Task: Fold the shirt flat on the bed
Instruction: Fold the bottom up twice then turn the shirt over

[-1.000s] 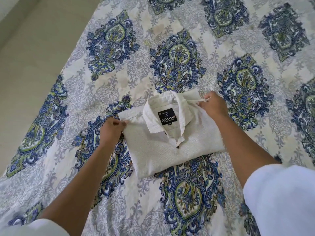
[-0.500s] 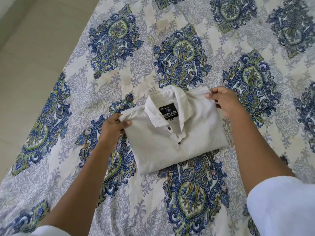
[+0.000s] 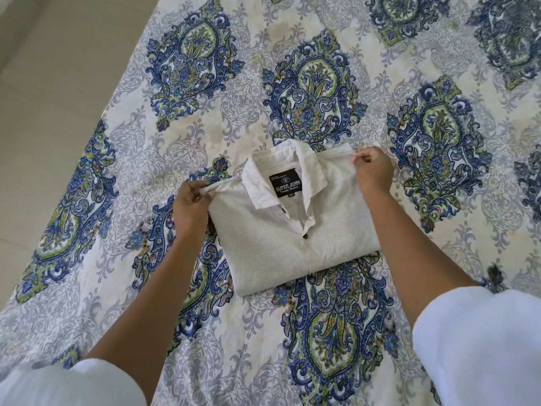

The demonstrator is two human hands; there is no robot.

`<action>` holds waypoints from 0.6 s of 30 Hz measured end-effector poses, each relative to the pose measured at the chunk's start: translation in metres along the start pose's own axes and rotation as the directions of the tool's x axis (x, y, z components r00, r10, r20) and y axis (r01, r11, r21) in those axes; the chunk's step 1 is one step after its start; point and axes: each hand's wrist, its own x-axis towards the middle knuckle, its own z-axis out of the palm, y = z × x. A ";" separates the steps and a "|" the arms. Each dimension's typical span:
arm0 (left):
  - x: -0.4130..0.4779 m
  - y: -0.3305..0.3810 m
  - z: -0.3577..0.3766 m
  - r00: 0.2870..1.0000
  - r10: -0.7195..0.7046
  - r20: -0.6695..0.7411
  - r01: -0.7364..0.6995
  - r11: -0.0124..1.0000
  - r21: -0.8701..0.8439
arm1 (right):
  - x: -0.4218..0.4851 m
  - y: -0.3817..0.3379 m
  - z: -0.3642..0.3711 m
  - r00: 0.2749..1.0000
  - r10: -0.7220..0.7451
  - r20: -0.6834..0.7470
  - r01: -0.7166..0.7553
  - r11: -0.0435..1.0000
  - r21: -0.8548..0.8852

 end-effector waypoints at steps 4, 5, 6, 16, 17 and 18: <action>-0.038 -0.005 0.017 0.937 0.349 -0.022 -0.272 0.768 0.580 | -0.045 0.011 0.008 0.875 -0.478 -0.080 0.426 0.837 -0.343; -0.051 -0.010 0.023 0.912 0.395 0.107 -0.362 0.656 0.662 | -0.056 0.017 0.014 0.828 -0.561 -0.012 0.517 0.771 -0.371; -0.057 -0.019 0.028 0.880 0.406 0.245 -0.449 0.546 0.708 | -0.064 0.024 0.019 0.808 -0.584 0.079 0.563 0.727 -0.393; -0.031 -0.049 0.019 0.887 0.351 0.299 -0.429 0.394 0.813 | -0.035 0.046 0.016 0.900 -0.331 0.282 0.430 0.775 -0.464; -0.039 -0.045 0.016 0.918 0.343 0.200 -0.366 0.536 0.760 | -0.035 0.047 0.012 0.935 -0.307 0.180 0.354 0.852 -0.386; -0.048 -0.041 0.014 0.946 0.312 0.088 -0.289 0.687 0.667 | -0.034 0.047 0.004 0.965 -0.249 0.089 0.264 0.913 -0.312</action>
